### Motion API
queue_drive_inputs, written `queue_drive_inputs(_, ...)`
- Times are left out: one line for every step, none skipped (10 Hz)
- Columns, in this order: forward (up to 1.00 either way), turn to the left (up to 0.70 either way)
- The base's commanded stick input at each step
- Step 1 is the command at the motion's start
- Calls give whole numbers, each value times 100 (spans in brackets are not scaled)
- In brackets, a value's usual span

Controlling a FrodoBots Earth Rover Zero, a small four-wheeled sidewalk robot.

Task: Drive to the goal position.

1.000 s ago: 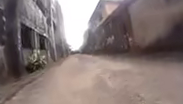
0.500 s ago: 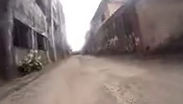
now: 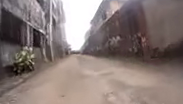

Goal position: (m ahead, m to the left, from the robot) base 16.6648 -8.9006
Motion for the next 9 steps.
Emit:
queue_drive_inputs(100, 0)
queue_drive_inputs(100, 0)
queue_drive_inputs(100, 0)
queue_drive_inputs(100, 0)
queue_drive_inputs(100, 0)
queue_drive_inputs(100, 0)
queue_drive_inputs(100, 0)
queue_drive_inputs(100, 0)
queue_drive_inputs(100, 0)
